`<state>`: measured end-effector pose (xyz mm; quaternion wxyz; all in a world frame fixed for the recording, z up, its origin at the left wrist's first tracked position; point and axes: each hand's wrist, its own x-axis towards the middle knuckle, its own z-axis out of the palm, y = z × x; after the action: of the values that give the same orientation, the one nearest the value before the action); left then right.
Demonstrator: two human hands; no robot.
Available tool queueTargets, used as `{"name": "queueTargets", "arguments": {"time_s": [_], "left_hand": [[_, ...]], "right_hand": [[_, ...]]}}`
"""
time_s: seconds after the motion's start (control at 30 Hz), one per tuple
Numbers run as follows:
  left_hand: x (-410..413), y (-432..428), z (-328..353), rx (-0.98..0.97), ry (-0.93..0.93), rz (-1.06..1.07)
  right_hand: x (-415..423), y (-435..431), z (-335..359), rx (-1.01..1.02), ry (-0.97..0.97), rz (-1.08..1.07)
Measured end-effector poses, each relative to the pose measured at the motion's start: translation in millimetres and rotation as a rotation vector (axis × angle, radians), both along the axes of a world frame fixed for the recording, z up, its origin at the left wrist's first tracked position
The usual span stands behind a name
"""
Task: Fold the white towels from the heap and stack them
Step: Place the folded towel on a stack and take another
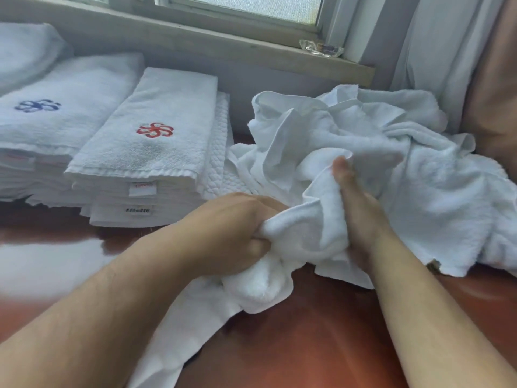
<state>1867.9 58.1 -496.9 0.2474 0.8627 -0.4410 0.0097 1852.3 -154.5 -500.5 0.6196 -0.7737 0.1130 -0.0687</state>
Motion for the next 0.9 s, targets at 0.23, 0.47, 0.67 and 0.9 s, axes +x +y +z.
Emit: {"name": "queueTargets", "arguments": {"time_s": [0.23,0.47,0.67,0.9], "left_hand": [[-6,-3,-7,-0.046,0.086,-0.036],[-17,-14,6,0.214,0.019,0.124],[-50,4,52,-0.035,-0.377,0.139],[-106,13,54,0.432,-0.255,0.236]], "right_hand": [[-1,-8,-2,-0.360,0.194,0.186],[4,11,13,-0.239,0.248,0.018],[-45,11,69,0.348,-0.452,-0.131],[-120,-36,8,0.391,-0.091,-0.609]]}}
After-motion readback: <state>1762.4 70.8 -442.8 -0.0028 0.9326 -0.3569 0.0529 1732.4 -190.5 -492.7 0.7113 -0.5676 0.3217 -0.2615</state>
